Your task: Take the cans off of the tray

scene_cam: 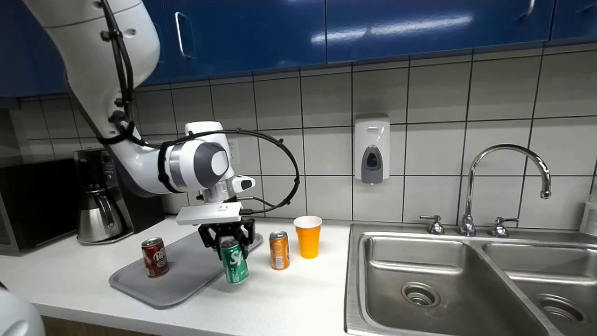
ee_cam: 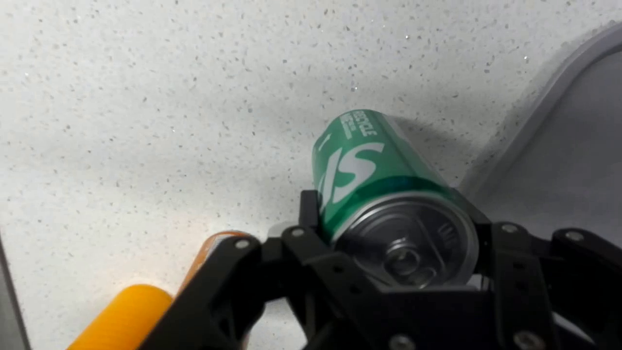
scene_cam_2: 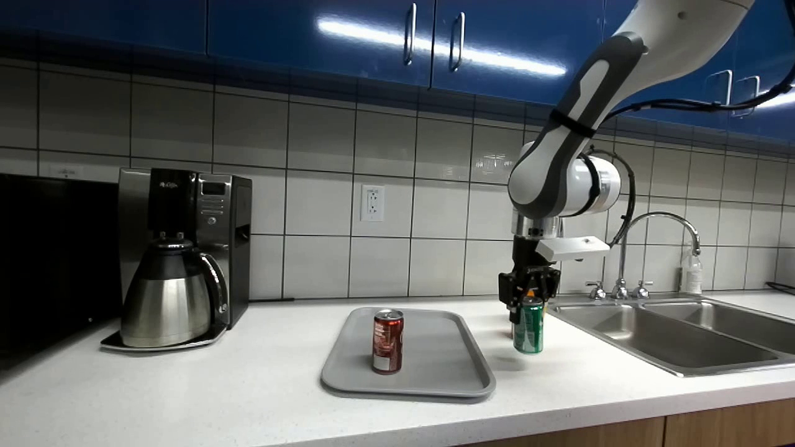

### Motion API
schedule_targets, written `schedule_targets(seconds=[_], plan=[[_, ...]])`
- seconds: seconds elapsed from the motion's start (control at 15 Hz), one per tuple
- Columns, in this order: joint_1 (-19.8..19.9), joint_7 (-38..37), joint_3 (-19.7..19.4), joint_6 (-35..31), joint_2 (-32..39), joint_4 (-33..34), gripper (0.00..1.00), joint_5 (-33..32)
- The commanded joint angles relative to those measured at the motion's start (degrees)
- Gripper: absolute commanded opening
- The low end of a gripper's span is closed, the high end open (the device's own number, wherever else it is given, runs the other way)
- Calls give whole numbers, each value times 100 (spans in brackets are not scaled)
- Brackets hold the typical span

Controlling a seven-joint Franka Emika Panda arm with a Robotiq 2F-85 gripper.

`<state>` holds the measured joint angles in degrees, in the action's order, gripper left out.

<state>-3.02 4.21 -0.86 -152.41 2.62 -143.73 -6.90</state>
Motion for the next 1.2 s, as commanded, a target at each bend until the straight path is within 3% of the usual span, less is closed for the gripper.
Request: schedule_targets(seconds=[0.0, 1.13], plan=[[149, -212, -23, -40, -160, -126, 38, -65], [295, -12, -76, -33, -13, -145, 38, 785]])
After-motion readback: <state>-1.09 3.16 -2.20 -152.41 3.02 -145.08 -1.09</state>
